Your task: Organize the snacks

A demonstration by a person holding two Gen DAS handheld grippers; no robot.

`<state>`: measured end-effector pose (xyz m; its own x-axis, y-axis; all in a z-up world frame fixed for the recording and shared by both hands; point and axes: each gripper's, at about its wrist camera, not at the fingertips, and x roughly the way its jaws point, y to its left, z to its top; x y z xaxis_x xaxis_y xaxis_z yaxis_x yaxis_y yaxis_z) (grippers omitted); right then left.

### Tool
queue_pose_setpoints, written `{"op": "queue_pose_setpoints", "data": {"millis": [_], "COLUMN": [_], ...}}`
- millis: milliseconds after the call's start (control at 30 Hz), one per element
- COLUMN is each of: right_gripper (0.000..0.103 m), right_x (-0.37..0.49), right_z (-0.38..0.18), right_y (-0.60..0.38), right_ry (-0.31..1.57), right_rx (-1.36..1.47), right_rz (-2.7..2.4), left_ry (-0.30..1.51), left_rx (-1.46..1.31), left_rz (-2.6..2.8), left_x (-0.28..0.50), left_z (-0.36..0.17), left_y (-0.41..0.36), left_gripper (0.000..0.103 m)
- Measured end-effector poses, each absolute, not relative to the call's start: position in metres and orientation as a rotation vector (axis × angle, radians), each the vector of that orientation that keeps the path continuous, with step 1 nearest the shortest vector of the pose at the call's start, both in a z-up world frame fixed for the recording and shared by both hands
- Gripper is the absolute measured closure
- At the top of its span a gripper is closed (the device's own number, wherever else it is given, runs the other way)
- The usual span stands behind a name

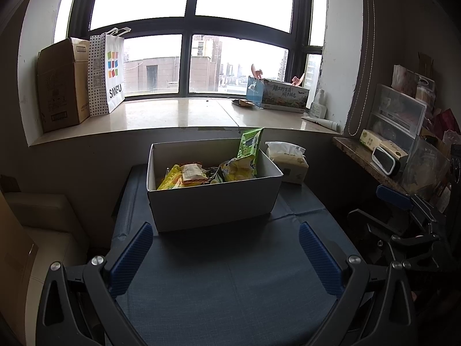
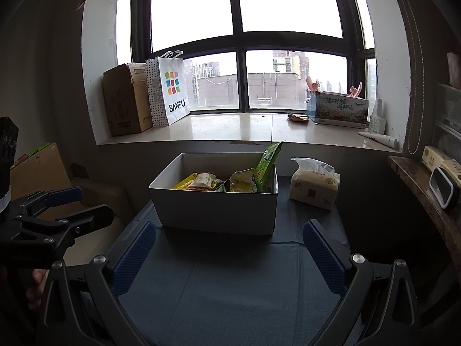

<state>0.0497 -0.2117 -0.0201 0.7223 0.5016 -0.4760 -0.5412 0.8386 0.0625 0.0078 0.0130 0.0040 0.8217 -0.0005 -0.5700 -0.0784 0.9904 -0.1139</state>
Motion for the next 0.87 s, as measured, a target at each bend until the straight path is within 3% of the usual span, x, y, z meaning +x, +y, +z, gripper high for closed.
{"op": "queue_pose_setpoints", "data": {"millis": [867], "right_gripper": [0.0], "right_x": [0.0505], "right_z": [-0.0206], "right_y": [-0.2124], "right_ry": [0.503], "right_rx": [-0.079], "right_rz": [0.576], "left_ry": [0.61], "left_rx": [-0.138], "left_rz": [0.034], "left_x": [0.0082], "left_z": [0.0007], "left_y": [0.0105], "left_gripper": [0.0]}}
